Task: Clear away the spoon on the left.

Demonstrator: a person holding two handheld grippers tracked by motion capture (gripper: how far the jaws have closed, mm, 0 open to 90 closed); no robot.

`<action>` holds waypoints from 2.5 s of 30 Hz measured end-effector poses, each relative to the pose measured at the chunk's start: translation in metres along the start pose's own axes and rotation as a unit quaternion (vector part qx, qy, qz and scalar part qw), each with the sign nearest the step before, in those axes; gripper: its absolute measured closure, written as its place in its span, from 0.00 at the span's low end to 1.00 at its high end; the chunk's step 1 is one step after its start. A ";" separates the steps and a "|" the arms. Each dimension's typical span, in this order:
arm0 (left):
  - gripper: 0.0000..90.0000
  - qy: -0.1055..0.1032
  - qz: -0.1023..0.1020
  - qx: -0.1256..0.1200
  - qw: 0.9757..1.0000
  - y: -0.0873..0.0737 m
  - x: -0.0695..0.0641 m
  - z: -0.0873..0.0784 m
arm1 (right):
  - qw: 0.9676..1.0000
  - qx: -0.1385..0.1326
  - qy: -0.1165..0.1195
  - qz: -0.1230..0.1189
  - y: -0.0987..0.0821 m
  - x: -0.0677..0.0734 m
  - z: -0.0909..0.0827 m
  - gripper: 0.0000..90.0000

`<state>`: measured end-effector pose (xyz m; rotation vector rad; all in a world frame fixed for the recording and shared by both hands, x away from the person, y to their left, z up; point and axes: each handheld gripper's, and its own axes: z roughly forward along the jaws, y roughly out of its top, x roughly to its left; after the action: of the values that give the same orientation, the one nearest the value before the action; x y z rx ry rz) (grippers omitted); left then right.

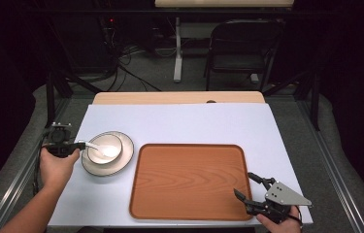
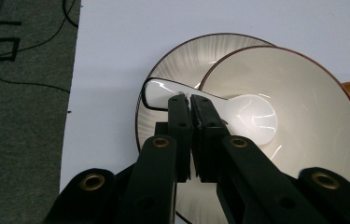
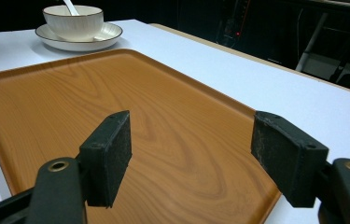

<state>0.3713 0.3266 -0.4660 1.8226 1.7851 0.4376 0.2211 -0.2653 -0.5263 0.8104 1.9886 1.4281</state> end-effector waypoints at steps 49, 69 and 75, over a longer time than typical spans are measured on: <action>0.62 -0.073 -0.148 -0.032 0.986 0.002 0.015 0.037 | 1.000 0.001 0.001 -0.001 0.000 0.000 0.000 0.32; 0.75 -0.081 -0.134 -0.049 0.987 0.009 0.010 0.030 | 1.000 0.001 0.002 -0.001 0.000 0.000 0.000 0.32; 0.81 -0.086 -0.120 -0.056 0.987 0.013 0.003 0.027 | 1.000 0.001 0.002 -0.001 0.000 0.000 0.000 0.32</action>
<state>0.3976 0.3262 -0.4803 1.4977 1.7942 0.2733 0.2212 -0.2655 -0.5267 0.8080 1.9936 1.4274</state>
